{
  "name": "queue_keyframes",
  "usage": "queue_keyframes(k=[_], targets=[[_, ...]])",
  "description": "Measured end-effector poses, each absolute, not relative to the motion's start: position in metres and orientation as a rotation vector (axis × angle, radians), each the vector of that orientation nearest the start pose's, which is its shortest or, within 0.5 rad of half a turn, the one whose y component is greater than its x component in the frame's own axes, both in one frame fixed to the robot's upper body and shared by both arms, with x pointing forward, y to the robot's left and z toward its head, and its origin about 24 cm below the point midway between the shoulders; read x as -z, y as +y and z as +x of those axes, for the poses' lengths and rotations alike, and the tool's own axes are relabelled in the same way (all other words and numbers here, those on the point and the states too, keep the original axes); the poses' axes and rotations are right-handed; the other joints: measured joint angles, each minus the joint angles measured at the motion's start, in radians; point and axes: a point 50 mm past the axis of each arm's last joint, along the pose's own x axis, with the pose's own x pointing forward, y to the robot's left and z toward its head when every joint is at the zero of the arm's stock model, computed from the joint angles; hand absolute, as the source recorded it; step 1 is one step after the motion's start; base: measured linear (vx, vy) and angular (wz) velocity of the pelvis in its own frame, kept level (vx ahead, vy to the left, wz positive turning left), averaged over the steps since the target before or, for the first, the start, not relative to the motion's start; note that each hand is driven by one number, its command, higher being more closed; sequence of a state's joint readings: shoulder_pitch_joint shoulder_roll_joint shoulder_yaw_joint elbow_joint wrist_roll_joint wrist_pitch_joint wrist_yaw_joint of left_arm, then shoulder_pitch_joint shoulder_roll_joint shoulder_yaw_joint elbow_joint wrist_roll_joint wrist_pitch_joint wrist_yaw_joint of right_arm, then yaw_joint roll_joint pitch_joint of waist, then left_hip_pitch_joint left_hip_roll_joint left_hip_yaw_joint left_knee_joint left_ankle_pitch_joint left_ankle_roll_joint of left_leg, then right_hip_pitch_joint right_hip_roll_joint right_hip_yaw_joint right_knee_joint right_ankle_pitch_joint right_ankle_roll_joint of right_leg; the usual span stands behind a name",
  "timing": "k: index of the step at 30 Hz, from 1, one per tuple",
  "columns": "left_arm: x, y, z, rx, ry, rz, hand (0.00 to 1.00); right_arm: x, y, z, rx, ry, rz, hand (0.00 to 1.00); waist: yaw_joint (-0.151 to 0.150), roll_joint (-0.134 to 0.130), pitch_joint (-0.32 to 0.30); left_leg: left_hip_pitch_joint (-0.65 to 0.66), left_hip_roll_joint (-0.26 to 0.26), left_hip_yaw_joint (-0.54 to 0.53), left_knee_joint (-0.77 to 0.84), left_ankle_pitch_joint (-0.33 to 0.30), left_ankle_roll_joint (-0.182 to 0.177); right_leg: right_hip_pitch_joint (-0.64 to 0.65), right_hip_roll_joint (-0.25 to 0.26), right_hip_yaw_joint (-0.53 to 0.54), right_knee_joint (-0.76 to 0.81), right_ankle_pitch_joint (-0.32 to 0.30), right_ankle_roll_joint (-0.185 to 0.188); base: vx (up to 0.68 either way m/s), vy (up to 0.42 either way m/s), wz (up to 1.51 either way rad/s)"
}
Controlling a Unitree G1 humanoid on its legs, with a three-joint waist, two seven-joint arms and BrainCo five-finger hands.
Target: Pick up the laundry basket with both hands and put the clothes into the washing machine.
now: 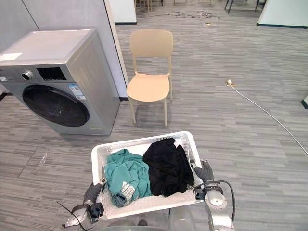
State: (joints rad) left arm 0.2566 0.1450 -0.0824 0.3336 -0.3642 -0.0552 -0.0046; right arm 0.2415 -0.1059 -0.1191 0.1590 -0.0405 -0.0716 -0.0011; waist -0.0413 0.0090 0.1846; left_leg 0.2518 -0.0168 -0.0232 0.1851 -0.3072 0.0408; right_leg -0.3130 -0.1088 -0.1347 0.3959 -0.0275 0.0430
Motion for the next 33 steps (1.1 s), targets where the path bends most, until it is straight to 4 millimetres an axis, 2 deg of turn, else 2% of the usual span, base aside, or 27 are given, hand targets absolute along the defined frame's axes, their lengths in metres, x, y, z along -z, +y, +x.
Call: queue_keyframes(k=[1,2,4,6,7,8,10,11,12,13,14,17,18,19,20,21,22,23,25,26,27,28,29,30,31,32,33], targets=[[0.078,0.175,0.162,-0.083,0.530,-0.223,1.00,0.032,-0.220,0.183,0.185,0.320,-0.159,1.00,-0.009,0.034,-0.013,0.036,0.033,-0.011,-0.010,-0.024,0.017,0.007,0.025,-0.021,0.045,-0.005,-0.042,0.72,-0.238,0.14],[0.077,0.172,0.164,-0.071,0.525,-0.228,1.00,0.031,-0.224,0.182,0.195,0.316,-0.166,1.00,-0.013,0.047,-0.018,0.039,0.039,-0.013,0.011,-0.020,0.013,0.003,0.034,-0.025,0.077,-0.052,-0.044,0.59,-0.190,0.19],[0.076,0.166,0.166,-0.068,0.518,-0.247,1.00,0.027,-0.229,0.181,0.202,0.305,-0.173,1.00,-0.036,0.057,-0.019,-0.034,0.056,-0.021,0.231,-0.006,-0.014,0.028,0.037,-0.056,0.122,-0.114,-0.084,0.58,-0.199,0.23],[0.076,0.163,0.165,-0.062,0.518,-0.260,1.00,0.022,-0.232,0.178,0.210,0.289,-0.179,1.00,-0.043,0.075,-0.013,-0.210,0.089,-0.025,0.700,0.165,-0.246,0.130,0.057,-0.085,0.109,-0.179,-0.102,0.52,-0.157,0.28],[0.077,0.162,0.164,-0.062,0.520,-0.266,1.00,0.021,-0.233,0.177,0.209,0.286,-0.183,1.00,-0.041,0.085,-0.012,-0.262,0.107,-0.018,0.846,0.206,-0.288,0.167,0.067,-0.095,0.096,-0.192,-0.105,0.57,-0.107,0.02],[0.079,0.163,0.159,-0.064,0.531,-0.271,1.00,0.022,-0.233,0.176,0.204,0.293,-0.185,1.00,-0.022,0.079,-0.004,-0.373,0.126,0.022,1.135,0.224,-0.297,0.267,0.086,-0.089,0.049,-0.218,-0.120,0.65,-0.084,-0.20],[0.080,0.168,0.154,-0.075,0.541,-0.261,1.00,0.023,-0.231,0.177,0.185,0.298,-0.186,1.00,0.006,0.075,-0.002,-0.471,0.160,0.099,1.250,0.213,-0.278,0.368,0.095,-0.060,-0.040,-0.220,-0.121,0.47,-0.035,-0.41],[0.080,0.171,0.153,-0.090,0.539,-0.263,1.00,0.022,-0.227,0.179,0.172,0.293,-0.185,1.00,0.028,0.073,-0.002,-0.531,0.210,0.149,1.218,0.173,-0.205,0.413,0.096,-0.032,-0.089,-0.220,-0.120,0.45,-0.007,-0.56],[0.081,0.176,0.151,-0.113,0.538,-0.262,1.00,0.021,-0.225,0.184,0.159,0.284,-0.185,1.00,0.035,0.072,-0.001,-0.569,0.243,0.167,1.144,0.142,-0.151,0.437,0.095,-0.004,-0.114,-0.222,-0.112,0.46,0.017,-0.70],[0.080,0.180,0.151,-0.128,0.535,-0.265,1.00,0.020,-0.222,0.191,0.141,0.276,-0.185,1.00,0.043,0.070,-0.001,-0.594,0.256,0.160,1.032,0.128,-0.129,0.449,0.088,0.019,-0.121,-0.226,-0.104,0.44,0.102,-0.93],[0.080,0.182,0.151,-0.141,0.531,-0.270,1.00,0.022,-0.221,0.200,0.124,0.279,-0.194,1.00,0.061,0.068,0.000,-0.598,0.263,0.139,0.833,0.124,-0.122,0.455,0.072,0.059,-0.118,-0.231,-0.095,0.49,0.244,-1.16],[0.078,0.190,0.153,-0.175,0.513,-0.269,1.00,0.016,-0.210,0.224,0.062,0.247,-0.216,1.00,0.062,0.038,0.006,-0.551,0.262,0.059,0.273,0.144,-0.112,0.469,-0.002,0.158,-0.118,-0.254,-0.054,0.48,0.343,-1.02],[0.074,0.190,0.161,-0.168,0.489,-0.273,1.00,0.010,-0.212,0.231,0.046,0.224,-0.244,1.00,0.054,0.038,0.006,-0.539,0.264,0.002,0.090,0.170,-0.153,0.496,-0.043,0.191,-0.117,-0.288,0.004,0.74,0.691,-0.90],[0.073,0.188,0.165,-0.160,0.477,-0.274,1.00,0.006,-0.216,0.234,0.039,0.215,-0.266,1.00,0.054,0.055,-0.004,-0.515,0.272,0.002,0.028,0.217,-0.137,0.540,-0.068,0.208,-0.119,-0.319,0.059,0.73,0.787,-0.68],[0.073,0.187,0.165,-0.161,0.480,-0.278,1.00,0.005,-0.216,0.235,0.031,0.211,-0.274,1.00,0.055,0.075,-0.018,-0.512,0.281,0.003,0.028,0.232,-0.120,0.553,-0.066,0.223,-0.121,-0.327,0.071,0.63,0.769,-0.70],[0.073,0.194,0.166,-0.177,0.479,-0.269,1.00,0.008,-0.211,0.239,0.024,0.217,-0.255,1.00,0.071,0.059,-0.035,-0.525,0.256,-0.001,0.113,0.362,-0.215,0.563,-0.101,0.255,-0.114,-0.338,0.091,0.61,0.764,-0.49],[0.070,0.205,0.171,-0.188,0.471,-0.239,1.00,0.012,-0.202,0.240,0.021,0.229,-0.220,1.00,0.070,-0.010,-0.049,-0.545,0.196,0.017,0.178,0.307,-0.202,0.565,-0.166,0.265,-0.109,-0.302,0.120,0.47,0.584,-0.21],[0.068,0.207,0.174,-0.183,0.461,-0.227,1.00,0.012,-0.201,0.241,0.019,0.228,-0.217,1.00,0.063,-0.027,-0.055,-0.560,0.172,0.018,0.207,0.295,-0.191,0.571,-0.185,0.268,-0.111,-0.266,0.129,0.40,0.440,0.31],[0.064,0.206,0.181,-0.175,0.442,-0.231,1.00,0.007,-0.201,0.248,0.017,0.209,-0.224,1.00,0.057,-0.035,-0.059,-0.578,0.110,0.019,0.292,0.241,-0.144,0.571,-0.225,0.277,-0.085,-0.111,0.171,0.43,0.478,0.42],[0.063,0.206,0.183,-0.173,0.435,-0.235,1.00,0.005,-0.202,0.251,0.017,0.200,-0.227,1.00,0.055,-0.027,-0.062,-0.559,0.085,0.028,0.301,0.221,-0.115,0.542,-0.236,0.278,-0.005,-0.004,0.156,0.44,0.508,0.31],[0.062,0.206,0.185,-0.170,0.428,-0.234,1.00,0.004,-0.203,0.252,0.017,0.197,-0.231,1.00,0.055,-0.018,-0.064,-0.545,0.078,0.032,0.295,0.210,-0.102,0.505,-0.234,0.281,0.057,0.059,0.135,0.46,0.509,0.18],[0.058,0.209,0.190,-0.164,0.411,-0.220,1.00,0.000,-0.201,0.256,0.010,0.181,-0.233,1.00,0.061,0.000,-0.060,-0.498,0.073,0.050,0.253,0.182,-0.084,0.420,-0.228,0.293,0.214,0.166,0.094,0.33,0.375,0.05],[0.053,0.214,0.196,-0.164,0.392,-0.200,1.00,-0.004,-0.196,0.263,-0.004,0.163,-0.233,1.00,0.059,0.009,-0.046,-0.468,0.071,0.063,0.235,0.174,-0.075,0.343,-0.221,0.300,0.363,0.136,0.085,0.31,0.394,-0.08],[0.047,0.220,0.202,-0.169,0.371,-0.181,1.00,-0.007,-0.190,0.273,-0.021,0.154,-0.239,1.00,0.059,0.021,-0.030,-0.421,0.071,0.081,0.208,0.174,-0.073,0.254,-0.206,0.269,0.496,0.051,0.076,0.14,0.222,-0.13],[0.044,0.223,0.205,-0.173,0.360,-0.173,1.00,-0.009,-0.188,0.277,-0.027,0.151,-0.242,1.00,0.061,0.027,-0.019,-0.389,0.072,0.091,0.185,0.174,-0.073,0.221,-0.205,0.235,0.526,-0.002,0.063,0.15,0.252,-0.38],[0.039,0.229,0.209,-0.186,0.337,-0.165,1.00,-0.014,-0.181,0.288,-0.045,0.135,-0.246,1.00,0.064,0.037,-0.002,-0.337,0.079,0.118,0.139,0.174,-0.072,0.155,-0.198,0.154,0.526,-0.097,0.041,0.11,0.181,-0.49],[0.033,0.234,0.215,-0.194,0.305,-0.163,1.00,-0.023,-0.176,0.297,-0.057,0.104,-0.243,1.00,0.063,0.044,0.008,-0.324,0.092,0.136,0.115,0.174,-0.071,0.090,-0.162,0.096,0.464,-0.152,0.053,0.12,0.137,-0.50]])
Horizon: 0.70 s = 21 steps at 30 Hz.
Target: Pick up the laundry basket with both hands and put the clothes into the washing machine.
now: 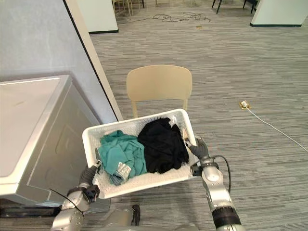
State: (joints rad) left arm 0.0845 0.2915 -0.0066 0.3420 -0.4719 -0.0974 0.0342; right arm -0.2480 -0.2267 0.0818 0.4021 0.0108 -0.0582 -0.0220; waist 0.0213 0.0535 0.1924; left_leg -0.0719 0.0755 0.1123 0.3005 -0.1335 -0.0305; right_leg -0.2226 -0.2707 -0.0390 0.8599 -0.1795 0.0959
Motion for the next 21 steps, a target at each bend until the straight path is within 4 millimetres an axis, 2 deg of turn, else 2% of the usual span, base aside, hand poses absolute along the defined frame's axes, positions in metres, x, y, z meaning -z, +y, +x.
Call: queue_keyframes(k=[1,2,3,4,5,6,7,8,9,11,14,21], targets=[[0.025,0.235,0.224,-0.192,0.268,-0.164,1.00,-0.033,-0.175,0.305,-0.057,0.072,-0.239,1.00,-0.001,-0.001,0.019,0.001,0.007,0.007,-0.008,0.000,0.000,-0.042,0.027,-0.034,-0.085,-0.019,-0.002,0.08,0.031,-0.30],[0.012,0.233,0.239,-0.182,0.213,-0.167,1.00,-0.048,-0.178,0.315,-0.052,0.026,-0.249,1.00,-0.001,-0.005,0.058,-0.005,0.013,0.011,-0.010,0.000,0.000,-0.064,0.060,-0.063,-0.240,-0.013,-0.004,0.05,-0.023,-0.07],[0.006,0.233,0.246,-0.173,0.190,-0.163,1.00,-0.055,-0.179,0.320,-0.046,0.004,-0.254,1.00,-0.003,-0.011,0.072,-0.017,0.013,0.009,-0.004,0.000,-0.001,-0.067,0.074,-0.068,-0.343,0.005,-0.001,-0.01,-0.074,0.25],[-0.005,0.232,0.258,-0.152,0.152,-0.149,1.00,-0.064,-0.183,0.324,-0.032,-0.023,-0.261,1.00,-0.009,-0.044,0.087,-0.058,-0.008,-0.003,0.008,-0.005,-0.007,-0.075,0.073,-0.068,-0.482,0.090,-0.031,-0.01,-0.105,0.42],[-0.011,0.230,0.264,-0.141,0.131,-0.142,1.00,-0.068,-0.185,0.326,-0.025,-0.035,-0.259,1.00,-0.013,-0.064,0.104,-0.066,-0.023,-0.014,0.015,-0.011,-0.013,-0.078,0.065,-0.065,-0.499,0.134,-0.031,0.00,-0.232,0.78],[-0.019,0.222,0.278,-0.117,0.101,-0.152,1.00,-0.083,-0.194,0.335,-0.008,-0.068,-0.293,1.00,-0.035,-0.036,0.145,-0.118,-0.002,-0.057,0.041,-0.015,-0.030,-0.087,0.078,-0.115,-0.518,0.167,-0.039,0.02,-0.235,0.57],[-0.023,0.220,0.282,-0.109,0.088,-0.154,1.00,-0.091,-0.196,0.339,-0.007,-0.086,-0.308,1.00,-0.037,-0.022,0.152,-0.151,0.013,-0.066,0.045,-0.012,-0.036,-0.103,0.094,-0.128,-0.542,0.180,-0.046,0.04,-0.275,0.40],[-0.031,0.218,0.292,-0.100,0.062,-0.157,1.00,-0.106,-0.199,0.349,-0.008,-0.114,-0.333,1.00,-0.031,-0.007,0.164,-0.204,0.035,-0.075,0.031,0.008,-0.060,-0.147,0.122,-0.144,-0.582,0.225,-0.064,0.08,-0.204,0.04],[-0.037,0.213,0.305,-0.085,0.055,-0.152,1.00,-0.115,-0.204,0.357,0.004,-0.117,-0.350,1.00,-0.026,-0.005,0.173,-0.239,0.046,-0.082,-0.010,0.044,-0.077,-0.186,0.135,-0.156,-0.610,0.251,-0.083,0.10,-0.192,0.06],[-0.043,0.207,0.320,-0.069,0.058,-0.144,1.00,-0.121,-0.210,0.366,0.028,-0.096,-0.355,1.00,-0.022,-0.001,0.221,-0.234,0.061,-0.089,-0.066,0.074,-0.098,-0.192,0.153,-0.171,-0.632,0.266,-0.099,0.10,-0.138,0.03],[-0.047,0.206,0.327,-0.066,0.066,-0.141,1.00,-0.124,-0.211,0.370,0.035,-0.082,-0.351,1.00,-0.024,0.004,0.265,-0.228,0.066,-0.077,-0.099,0.091,-0.108,-0.205,0.167,-0.164,-0.642,0.269,-0.102,0.09,-0.055,-0.13],[-0.041,0.204,0.334,-0.081,0.113,-0.137,1.00,-0.123,-0.210,0.374,0.025,-0.054,-0.406,1.00,-0.008,0.006,0.269,-0.261,0.060,-0.022,-0.117,0.091,-0.108,-0.248,0.166,-0.119,-0.696,0.302,-0.093,0.04,0.035,-0.16]])
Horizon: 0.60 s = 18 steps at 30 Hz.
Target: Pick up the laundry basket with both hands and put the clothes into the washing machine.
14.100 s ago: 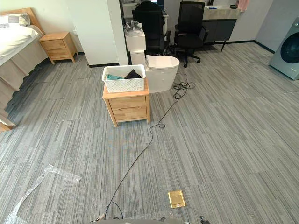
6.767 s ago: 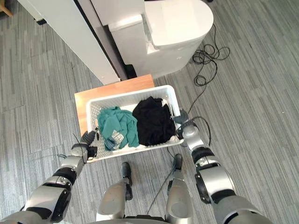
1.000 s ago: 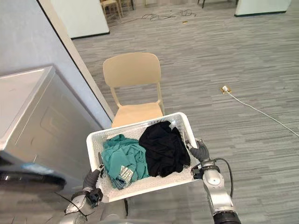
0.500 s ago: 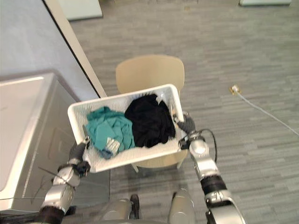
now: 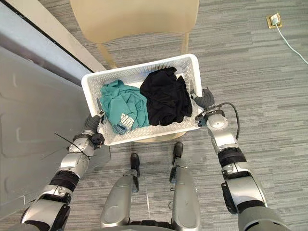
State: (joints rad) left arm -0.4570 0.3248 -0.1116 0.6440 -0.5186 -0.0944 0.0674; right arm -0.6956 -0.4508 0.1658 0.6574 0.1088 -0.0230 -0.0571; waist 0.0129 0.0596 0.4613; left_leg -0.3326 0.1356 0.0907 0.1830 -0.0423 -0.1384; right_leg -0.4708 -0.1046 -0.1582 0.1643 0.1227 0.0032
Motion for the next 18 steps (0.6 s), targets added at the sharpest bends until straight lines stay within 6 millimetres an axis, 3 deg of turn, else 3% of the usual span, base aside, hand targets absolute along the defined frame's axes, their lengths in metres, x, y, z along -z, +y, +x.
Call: queue_keyframes(k=[5,6,7,18], targets=[[-0.039,0.206,0.338,-0.099,0.138,-0.149,1.00,-0.138,-0.202,0.384,0.013,-0.080,-0.442,1.00,0.006,0.000,0.000,-0.025,0.001,0.024,-0.007,0.006,0.008,-0.023,0.005,0.016,-0.033,0.028,0.002,-0.02,-0.001,-0.08],[-0.040,0.207,0.339,-0.104,0.137,-0.149,0.00,-0.139,-0.202,0.385,0.012,-0.084,-0.445,1.00,0.007,0.000,0.000,-0.026,0.000,0.030,-0.008,0.006,0.008,-0.023,0.005,0.020,-0.041,0.032,0.003,-0.01,-0.009,-0.13],[-0.041,0.207,0.340,-0.107,0.133,-0.149,0.00,-0.140,-0.201,0.385,0.012,-0.087,-0.448,0.00,0.007,0.000,0.000,-0.027,0.000,0.035,-0.009,0.006,0.008,-0.023,0.005,0.023,-0.047,0.036,0.005,0.00,-0.007,-0.09],[-0.054,0.220,0.353,-0.222,0.113,-0.174,0.00,-0.132,-0.206,0.390,0.001,-0.026,-0.479,0.00,0.005,0.002,-0.001,-0.017,-0.001,0.046,-0.045,0.022,0.009,-0.007,0.009,0.022,-0.100,0.064,0.008,0.02,-0.005,-0.01]])
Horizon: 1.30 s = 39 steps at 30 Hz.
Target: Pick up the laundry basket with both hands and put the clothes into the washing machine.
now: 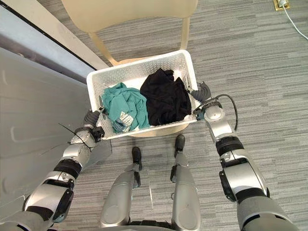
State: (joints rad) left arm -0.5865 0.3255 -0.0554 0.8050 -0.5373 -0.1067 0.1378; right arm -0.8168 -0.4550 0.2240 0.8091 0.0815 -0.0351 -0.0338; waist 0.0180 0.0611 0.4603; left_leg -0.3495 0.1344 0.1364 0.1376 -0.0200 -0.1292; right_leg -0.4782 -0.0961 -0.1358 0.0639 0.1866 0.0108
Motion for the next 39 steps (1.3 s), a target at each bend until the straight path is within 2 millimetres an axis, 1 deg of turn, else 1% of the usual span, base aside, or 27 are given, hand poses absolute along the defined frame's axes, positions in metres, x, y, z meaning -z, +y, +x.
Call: queue_keyframes(k=[3,5,7,9,11,12,13,15,16,18,19,20,21,22,24,25,27,28,29,30,32,33,34,35,36,37,39], targets=[[-0.058,0.226,0.353,-0.254,0.089,-0.189,0.00,-0.131,-0.208,0.390,0.007,-0.018,-0.485,0.00,0.001,0.001,-0.001,0.004,-0.002,0.000,0.000,0.001,0.001,0.020,0.001,0.000,-0.038,0.021,0.001,0.00,0.000,0.00],[-0.060,0.231,0.352,-0.269,0.077,-0.178,0.00,-0.129,-0.213,0.387,0.013,-0.011,-0.509,0.00,0.001,0.002,-0.001,0.010,-0.006,0.000,-0.001,0.001,0.001,0.040,0.000,0.002,-0.067,0.035,0.010,0.00,0.000,0.00],[-0.064,0.239,0.347,-0.286,0.041,-0.183,0.00,-0.127,-0.222,0.379,0.027,-0.022,-0.542,0.00,0.002,0.002,-0.001,0.016,-0.010,-0.001,-0.001,0.000,0.001,0.047,-0.003,0.002,-0.071,0.036,0.010,0.00,0.000,0.00],[-0.066,0.249,0.341,-0.309,0.021,-0.176,0.00,-0.124,-0.232,0.370,0.052,-0.036,-0.538,0.00,0.001,0.002,-0.001,0.025,-0.013,-0.001,-0.001,0.000,0.002,0.061,-0.005,0.003,-0.077,0.038,0.013,0.00,0.000,0.00],[-0.068,0.261,0.334,-0.333,-0.002,-0.167,0.00,-0.126,-0.245,0.359,0.098,-0.068,-0.515,0.00,-0.002,0.002,-0.001,0.038,-0.016,-0.001,-0.001,-0.003,0.006,0.080,-0.007,0.004,-0.090,0.044,0.020,0.00,0.000,0.00],[-0.071,0.266,0.328,-0.349,-0.028,-0.174,0.00,-0.132,-0.252,0.352,0.132,-0.104,-0.497,0.00,-0.004,0.002,-0.001,0.043,-0.018,-0.001,0.000,-0.004,0.008,0.088,-0.008,0.005,-0.093,0.044,0.020,0.00,0.000,0.00],[-0.072,0.268,0.325,-0.354,-0.042,-0.177,0.00,-0.135,-0.255,0.349,0.150,-0.122,-0.492,0.00,-0.004,0.002,-0.001,0.046,-0.019,-0.001,0.001,-0.005,0.009,0.092,-0.008,0.005,-0.096,0.046,0.022,0.00,0.000,0.00],[-0.076,0.271,0.313,-0.362,-0.099,-0.175,0.00,-0.147,-0.269,0.335,0.210,-0.197,-0.487,0.00,-0.006,0.002,-0.001,0.055,-0.026,-0.001,0.003,-0.008,0.014,0.103,-0.010,0.008,-0.103,0.049,0.024,0.01,0.015,-0.01],[-0.077,0.271,0.311,-0.362,-0.105,-0.175,0.00,-0.150,-0.272,0.331,0.228,-0.212,-0.482,0.00,-0.006,0.002,-0.001,0.057,-0.029,-0.001,0.004,-0.008,0.014,0.105,-0.010,0.009,-0.104,0.049,0.024,0.01,0.031,-0.03],[-0.074,0.276,0.296,-0.380,-0.123,-0.184,0.00,-0.157,-0.282,0.318,0.276,-0.271,-0.474,0.00,-0.008,0.001,-0.001,0.072,-0.031,-0.001,0.005,-0.013,0.022,0.119,-0.010,0.013,-0.105,0.049,0.024,0.02,0.023,-0.05],[-0.073,0.277,0.292,-0.386,-0.130,-0.188,0.00,-0.159,-0.283,0.314,0.285,-0.283,-0.478,0.00,-0.008,0.001,-0.001,0.076,-0.031,-0.001,0.006,-0.015,0.025,0.123,-0.010,0.015,-0.106,0.049,0.024,0.03,0.021,-0.06],[-0.070,0.280,0.282,-0.407,-0.141,-0.201,0.00,-0.160,-0.288,0.306,0.308,-0.301,-0.495,0.00,-0.008,0.002,-0.002,0.085,-0.032,-0.001,0.006,-0.017,0.028,0.133,-0.010,0.017,-0.110,0.049,0.025,0.00,0.000,0.00],[-0.065,0.282,0.273,-0.429,-0.143,-0.216,0.00,-0.158,-0.293,0.297,0.339,-0.312,-0.497,0.00,-0.007,0.003,-0.009,0.087,-0.033,-0.001,0.006,-0.019,0.030,0.138,-0.011,0.017,-0.116,0.049,0.025,0.00,0.000,0.00],[-0.060,0.283,0.268,-0.443,-0.137,-0.226,0.00,-0.155,-0.296,0.292,0.354,-0.311,-0.490,0.00,-0.006,0.005,-0.016,0.087,-0.033,-0.001,0.006,-0.019,0.030,0.140,-0.011,0.017,-0.120,0.050,0.027,0.03,0.027,0.03],[-0.038,0.283,0.249,-0.493,-0.079,-0.265,0.00,-0.136,-0.303,0.273,0.418,-0.285,-0.441,0.00,-0.006,0.006,-0.041,0.087,-0.036,-0.001,0.004,-0.020,0.032,0.141,-0.010,0.015,-0.121,0.048,0.030,0.04,0.023,0.04],[-0.031,0.283,0.243,-0.504,-0.060,-0.278,0.00,-0.129,-0.305,0.269,0.434,-0.269,-0.423,0.00,-0.006,0.006,-0.049,0.088,-0.037,-0.001,0.003,-0.021,0.032,0.142,-0.010,0.014,-0.121,0.048,0.031,0.06,0.027,0.03],[-0.005,0.274,0.224,-0.536,0.020,-0.338,0.00,-0.099,-0.309,0.250,0.482,-0.180,-0.373,0.00,-0.006,0.011,-0.060,0.112,-0.039,-0.002,0.002,-0.027,0.041,0.168,-0.010,0.013,-0.121,0.044,0.034,0.07,0.034,0.02],[0.004,0.270,0.217,-0.548,0.052,-0.358,0.00,-0.088,-0.309,0.243,0.490,-0.145,-0.358,0.00,-0.007,0.012,-0.062,0.123,-0.040,-0.002,0.002,-0.030,0.043,0.179,-0.011,0.012,-0.121,0.042,0.036,0.05,0.054,0.00],[0.025,0.263,0.203,-0.573,0.134,-0.392,0.00,-0.064,-0.305,0.229,0.498,-0.066,-0.328,0.00,-0.008,0.015,-0.066,0.150,-0.044,-0.001,0.002,-0.038,0.046,0.205,-0.014,0.014,-0.121,0.035,0.044,0.04,0.061,-0.01],[0.036,0.261,0.197,-0.581,0.176,-0.403,0.00,-0.054,-0.303,0.223,0.501,-0.030,-0.316,0.00,-0.008,0.016,-0.070,0.158,-0.046,-0.001,0.003,-0.041,0.048,0.214,-0.015,0.014,-0.121,0.030,0.049,0.02,0.064,-0.02],[0.078,0.247,0.168,-0.642,0.371,-0.449,0.00,-0.011,-0.293,0.197,0.520,0.133,-0.244,0.00,-0.015,0.015,-0.106,0.177,-0.048,-0.002,0.001,-0.046,0.055,0.234,-0.024,0.011,-0.121,0.019,0.060,0.03,0.051,0.07],[0.095,0.240,0.155,-0.665,0.461,-0.473,0.00,0.008,-0.290,0.189,0.524,0.212,-0.213,0.00,-0.028,0.015,-0.111,0.198,-0.049,-0.001,0.000,-0.048,0.057,0.258,-0.027,0.005,-0.121,0.011,0.064,0.03,0.037,0.13],[0.110,0.233,0.142,-0.689,0.545,-0.498,0.00,0.026,-0.285,0.181,0.525,0.290,-0.187,0.00,-0.034,0.013,-0.122,0.219,-0.049,-0.001,-0.003,-0.052,0.057,0.279,-0.029,0.003,-0.120,0.008,0.066,0.01,0.039,0.05],[0.129,0.222,0.123,-0.723,0.661,-0.550,0.00,0.048,-0.278,0.169,0.517,0.394,-0.163,0.00,-0.032,0.010,-0.144,0.240,-0.050,0.005,-0.015,-0.059,0.054,0.297,-0.030,0.003,-0.121,0.004,0.068,0.00,0.033,-0.05],[0.137,0.217,0.114,-0.736,0.718,-0.562,0.00,0.057,-0.273,0.164,0.505,0.446,-0.164,0.00,-0.033,0.008,-0.154,0.250,-0.050,0.005,-0.022,-0.061,0.053,0.307,-0.030,0.003,-0.121,0.001,0.068,-0.01,0.033,-0.09],[0.150,0.207,0.097,-0.757,0.822,-0.583,0.00,0.075,-0.265,0.153,0.483,0.543,-0.161,0.00,-0.033,0.005,-0.178,0.272,-0.051,0.006,-0.034,-0.063,0.053,0.324,-0.031,0.003,-0.123,-0.008,0.070,0.00,0.000,0.00],[0.162,0.196,0.074,-0.788,0.948,-0.602,0.00,0.100,-0.255,0.136,0.462,0.688,-0.151,0.00,-0.032,-0.001,-0.216,0.308,-0.050,0.005,-0.052,-0.065,0.056,0.359,-0.030,0.001,-0.132,-0.012,0.069,0.03,0.016,0.05]])
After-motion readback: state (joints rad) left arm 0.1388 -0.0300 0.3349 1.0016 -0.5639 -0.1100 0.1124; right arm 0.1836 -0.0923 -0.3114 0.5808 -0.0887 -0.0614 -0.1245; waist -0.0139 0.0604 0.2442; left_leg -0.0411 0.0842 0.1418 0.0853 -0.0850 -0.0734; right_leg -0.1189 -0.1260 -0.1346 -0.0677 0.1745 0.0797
